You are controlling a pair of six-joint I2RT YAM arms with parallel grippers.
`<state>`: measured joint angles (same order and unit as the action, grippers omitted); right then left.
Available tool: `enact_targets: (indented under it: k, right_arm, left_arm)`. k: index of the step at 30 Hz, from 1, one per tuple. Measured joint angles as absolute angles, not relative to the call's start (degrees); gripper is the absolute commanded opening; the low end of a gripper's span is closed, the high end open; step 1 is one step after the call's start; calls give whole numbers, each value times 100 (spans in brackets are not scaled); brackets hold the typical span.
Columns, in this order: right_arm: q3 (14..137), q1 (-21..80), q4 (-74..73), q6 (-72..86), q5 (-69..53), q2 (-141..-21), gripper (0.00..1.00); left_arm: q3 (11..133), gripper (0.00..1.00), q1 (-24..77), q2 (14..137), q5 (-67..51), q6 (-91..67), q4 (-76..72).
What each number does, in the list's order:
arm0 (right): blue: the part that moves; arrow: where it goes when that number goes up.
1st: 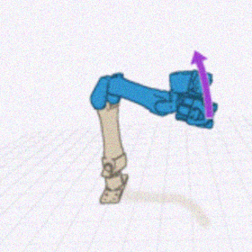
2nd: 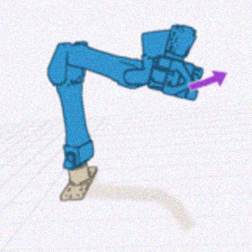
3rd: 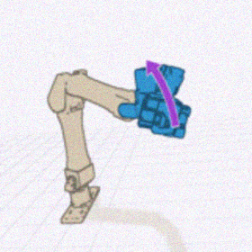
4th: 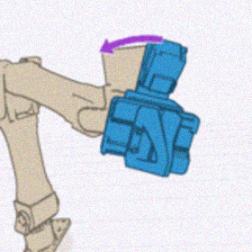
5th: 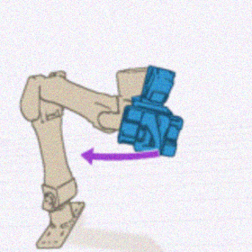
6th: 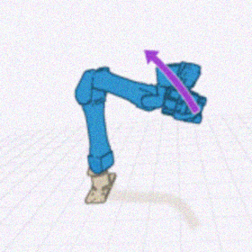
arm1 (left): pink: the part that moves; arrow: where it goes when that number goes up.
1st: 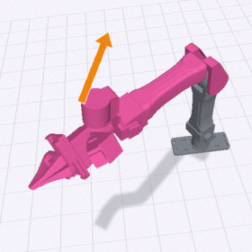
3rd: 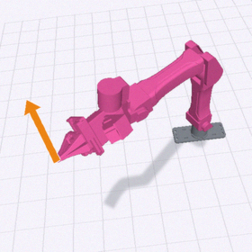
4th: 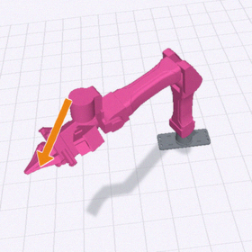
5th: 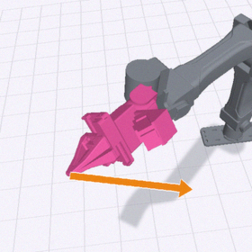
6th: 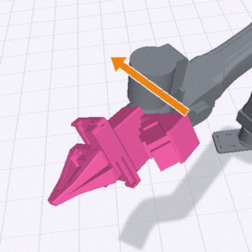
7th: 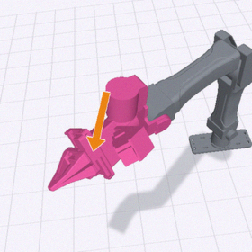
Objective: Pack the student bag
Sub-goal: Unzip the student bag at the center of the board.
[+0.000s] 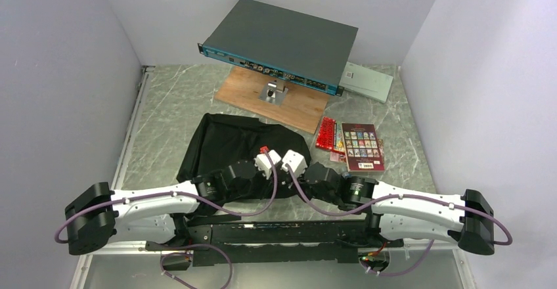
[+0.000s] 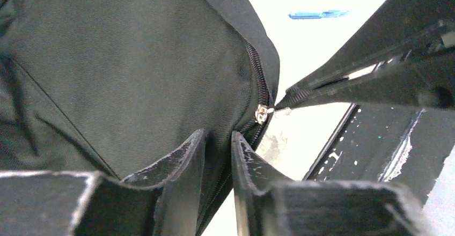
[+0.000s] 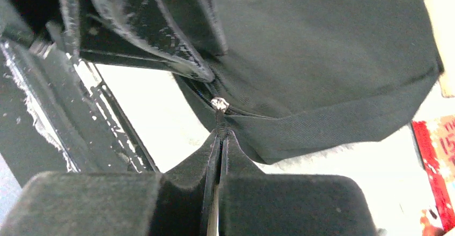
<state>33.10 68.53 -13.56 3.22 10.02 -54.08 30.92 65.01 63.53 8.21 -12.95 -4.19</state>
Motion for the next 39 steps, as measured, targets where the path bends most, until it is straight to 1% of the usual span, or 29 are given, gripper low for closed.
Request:
enact_targets:
  k: [3, 9, 15, 18, 22, 23, 25, 26, 27, 28, 29, 30, 34, 36, 39]
  right_arm:
    - [3479, 6803, -1594, 744, 1267, -5433, 0]
    - [3815, 6458, -2226, 1708, 1577, -5634, 0]
    - [4488, 5572, -3323, 2615, 1647, -6329, 0]
    - [4659, 5483, -3640, 2814, 1789, -6512, 0]
    - [4720, 5448, -3680, 2823, 1763, -6543, 0]
    - [4729, 5443, -3669, 2805, 1743, -6558, 0]
    - [4729, 5417, -3623, 2746, 1645, -6578, 0]
    - [4729, 5406, -3597, 2709, 1592, -6578, 0]
    - [4727, 5395, -3575, 2672, 1588, -6573, 0]
    - [4722, 5369, -3542, 2628, 1555, -6556, 0]
    - [4718, 5345, -3520, 2589, 1518, -6536, 0]
    - [4711, 5330, -3494, 2550, 1461, -6506, 0]
    - [4670, 5321, -3393, 2416, 1197, -6322, 0]
    - [4593, 5321, -3310, 2366, 1052, -6219, 0]
    - [4438, 5317, -3199, 2327, 838, -6104, 1]
  left_arm:
    - [2991, 0, 6512, 6375, 701, -1356, -681]
    - [2447, 0, 6563, 6090, 502, -1479, -1275]
    - [1925, 0, 6711, 5511, 585, -1710, -1402]
    - [1747, 0, 6731, 5074, 637, -1798, -1402]
    - [1610, 0, 6755, 4799, 550, -1833, -1378]
    - [1610, 10, 6757, 4788, 513, -1837, -1356]
    - [1612, 48, 6759, 4772, 434, -1861, -1295]
    - [1634, 63, 6759, 4772, 386, -1903, -1225]
    - [1678, 75, 6770, 4772, 362, -1927, -1114]
    - [1723, 82, 6781, 4783, 357, -1951, -1033]
    - [1833, 84, 6801, 4823, 399, -2060, -913]
    - [1929, 85, 6810, 4882, 438, -2071, -860]
    - [2486, 82, 6807, 5500, 609, -2073, -965]
    - [2770, 78, 6810, 5966, 609, -2071, -1033]
    - [3055, 67, 6810, 6604, 582, -2067, -1090]
